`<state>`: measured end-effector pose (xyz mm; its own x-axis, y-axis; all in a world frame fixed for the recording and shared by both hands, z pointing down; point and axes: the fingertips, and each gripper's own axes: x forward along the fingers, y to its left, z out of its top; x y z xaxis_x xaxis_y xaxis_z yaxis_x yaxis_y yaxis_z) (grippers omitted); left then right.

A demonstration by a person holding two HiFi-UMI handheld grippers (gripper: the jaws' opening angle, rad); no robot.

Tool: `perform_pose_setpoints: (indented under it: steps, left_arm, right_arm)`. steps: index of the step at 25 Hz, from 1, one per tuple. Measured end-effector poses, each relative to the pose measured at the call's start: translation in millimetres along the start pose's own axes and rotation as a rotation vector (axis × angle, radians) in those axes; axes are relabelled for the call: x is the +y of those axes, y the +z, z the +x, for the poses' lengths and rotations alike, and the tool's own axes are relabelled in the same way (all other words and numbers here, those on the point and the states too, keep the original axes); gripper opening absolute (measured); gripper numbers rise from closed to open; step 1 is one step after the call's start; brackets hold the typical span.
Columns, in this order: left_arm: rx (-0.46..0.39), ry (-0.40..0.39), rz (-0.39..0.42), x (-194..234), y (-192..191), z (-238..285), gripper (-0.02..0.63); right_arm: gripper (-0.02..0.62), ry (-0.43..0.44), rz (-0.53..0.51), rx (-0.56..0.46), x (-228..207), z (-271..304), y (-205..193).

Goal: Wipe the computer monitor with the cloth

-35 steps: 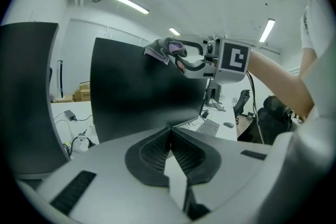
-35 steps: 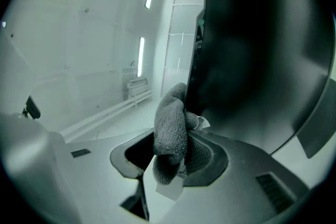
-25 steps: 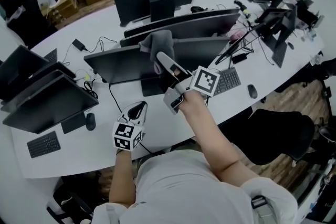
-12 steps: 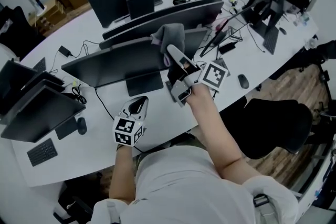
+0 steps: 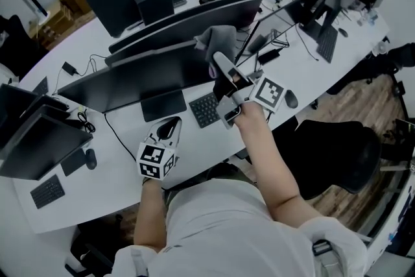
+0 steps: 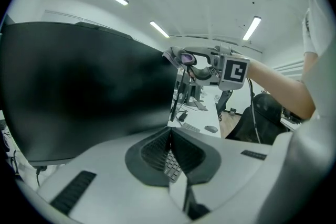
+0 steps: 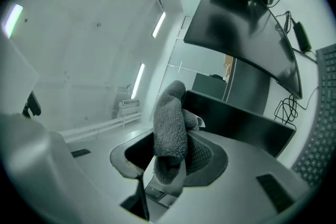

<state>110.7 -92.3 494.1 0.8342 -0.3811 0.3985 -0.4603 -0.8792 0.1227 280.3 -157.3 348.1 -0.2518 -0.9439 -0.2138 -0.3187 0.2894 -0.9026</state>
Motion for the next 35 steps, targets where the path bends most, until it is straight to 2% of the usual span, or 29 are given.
perform_pose_setpoints:
  steps: [8, 12, 17, 22, 27, 35]
  left_arm:
    - [-0.013, -0.003, -0.007, -25.9, 7.2, 20.5, 0.003]
    - [-0.022, -0.016, 0.004, -31.5, 10.8, 21.1, 0.003]
    - [-0.037, -0.044, 0.021, -33.1, 14.1, 13.4, 0.003]
    - [-0.072, -0.098, 0.026, -36.0, 16.4, -3.2, 0.003]
    - [-0.085, -0.156, 0.047, -36.8, 10.7, -24.3, 0.003]
    - [-0.09, -0.239, 0.063, -41.7, -2.6, -50.5, 0.003]
  right_arm:
    - [0.15, -0.02, -0.074, -0.008, -11.5, -39.2, 26.1]
    - [0.15, -0.026, -0.155, -0.017, -10.7, -61.6, 28.2]
    - [0.15, -0.041, -0.311, -0.022, -6.2, -92.5, 17.3]
    - [0.152, -0.136, -0.494, -0.004, -8.3, -128.0, -12.5]
    - [0.152, -0.24, -0.636, 0.024, -12.1, -157.3, -57.2]
    - [0.152, -0.363, -0.779, 0.077, -7.7, -192.1, -118.1]
